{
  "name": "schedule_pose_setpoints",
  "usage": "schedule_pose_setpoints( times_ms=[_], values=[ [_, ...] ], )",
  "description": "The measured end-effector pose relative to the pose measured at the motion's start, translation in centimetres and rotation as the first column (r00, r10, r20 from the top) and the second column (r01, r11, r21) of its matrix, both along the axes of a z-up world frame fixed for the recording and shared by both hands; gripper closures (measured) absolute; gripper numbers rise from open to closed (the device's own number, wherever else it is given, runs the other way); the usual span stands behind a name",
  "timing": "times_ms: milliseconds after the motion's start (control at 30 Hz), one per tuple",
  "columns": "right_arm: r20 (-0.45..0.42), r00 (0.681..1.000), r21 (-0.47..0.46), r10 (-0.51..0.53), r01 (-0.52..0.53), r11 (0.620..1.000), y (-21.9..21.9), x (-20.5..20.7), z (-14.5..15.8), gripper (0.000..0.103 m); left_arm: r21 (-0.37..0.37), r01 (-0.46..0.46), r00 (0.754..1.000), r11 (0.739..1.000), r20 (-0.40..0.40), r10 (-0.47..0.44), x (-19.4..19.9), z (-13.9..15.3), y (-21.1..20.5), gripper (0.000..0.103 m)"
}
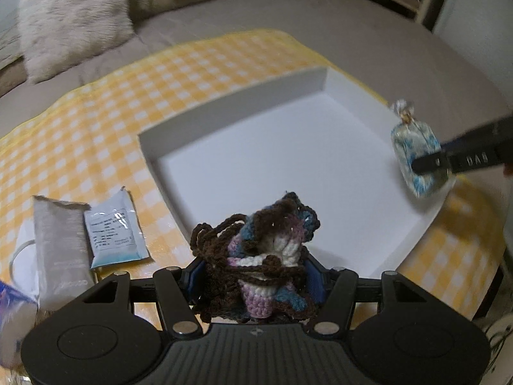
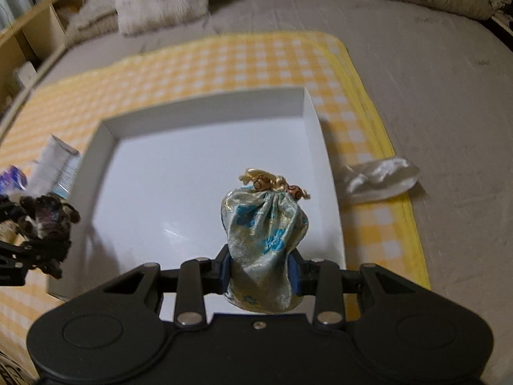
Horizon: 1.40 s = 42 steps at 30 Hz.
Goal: Organize soft objects
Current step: 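Carry both held items over the white tray, then lower both items into the tray and open both tools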
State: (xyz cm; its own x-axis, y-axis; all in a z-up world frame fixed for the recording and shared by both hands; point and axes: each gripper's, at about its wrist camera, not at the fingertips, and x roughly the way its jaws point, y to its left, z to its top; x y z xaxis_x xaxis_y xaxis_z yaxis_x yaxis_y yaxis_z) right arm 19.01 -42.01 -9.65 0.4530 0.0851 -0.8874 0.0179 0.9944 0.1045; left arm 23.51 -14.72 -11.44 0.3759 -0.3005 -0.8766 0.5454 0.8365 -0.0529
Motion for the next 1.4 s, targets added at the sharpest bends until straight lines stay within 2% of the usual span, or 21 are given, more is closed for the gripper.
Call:
schedule_pose_setpoints(
  times_ms=[167,367,567,600,633,733,800,833,933,1400],
  values=[
    [-0.068,0.998,-0.055,0.010,-0.014,0.998,-0.3,1.1,-1.7,0.067,0.054,0.093,0.995,0.994,-0.026,-0.092,0.1,-1.3,-0.8,0.041],
    [-0.147,0.989,-0.108,0.034,-0.050,0.993,-0.4,2.0,-3.2,0.067,0.124,0.201,0.979,0.972,-0.051,-0.196,-0.5,-2.4,-2.3,0.041],
    [-0.152,0.988,-0.092,0.028,-0.042,0.995,-0.7,2.1,-3.0,0.063,0.177,0.254,0.966,0.951,-0.085,-0.242,-0.6,-3.7,-3.5,0.026],
    [-0.152,0.988,-0.092,0.034,-0.049,0.995,-0.6,2.1,-3.1,0.062,0.178,0.259,0.965,0.950,-0.089,-0.246,-0.6,-3.9,-3.5,0.021],
    [-0.153,0.988,-0.088,0.036,-0.050,0.995,-0.6,2.1,-3.1,0.060,0.179,0.260,0.965,0.949,-0.093,-0.247,-0.6,-4.0,-3.6,0.016],
    [-0.148,0.989,-0.062,0.026,-0.036,0.997,-0.7,1.9,-3.1,0.053,0.167,0.250,0.967,0.954,-0.089,-0.238,-0.5,-4.0,-3.9,0.009],
    [-0.137,0.990,-0.047,0.017,-0.024,0.999,-0.7,1.7,-2.8,0.046,0.162,0.242,0.970,0.957,-0.080,-0.231,-0.5,-3.8,-4.0,0.008],
    [-0.128,0.992,-0.053,0.014,-0.021,0.998,-0.7,1.6,-2.5,0.036,0.158,0.236,0.971,0.959,-0.076,-0.227,-0.6,-3.7,-4.0,0.007],
    [-0.102,0.995,-0.038,0.013,-0.017,0.999,-0.6,1.1,-1.8,0.029,0.144,0.224,0.974,0.964,-0.067,-0.216,-0.9,-3.2,-3.9,0.005],
    [0.047,0.999,0.027,-0.008,0.007,1.000,-0.6,-2.5,2.7,0.021,0.033,0.112,0.994,0.993,0.010,-0.112,-3.0,0.7,-2.5,0.003]
  ],
)
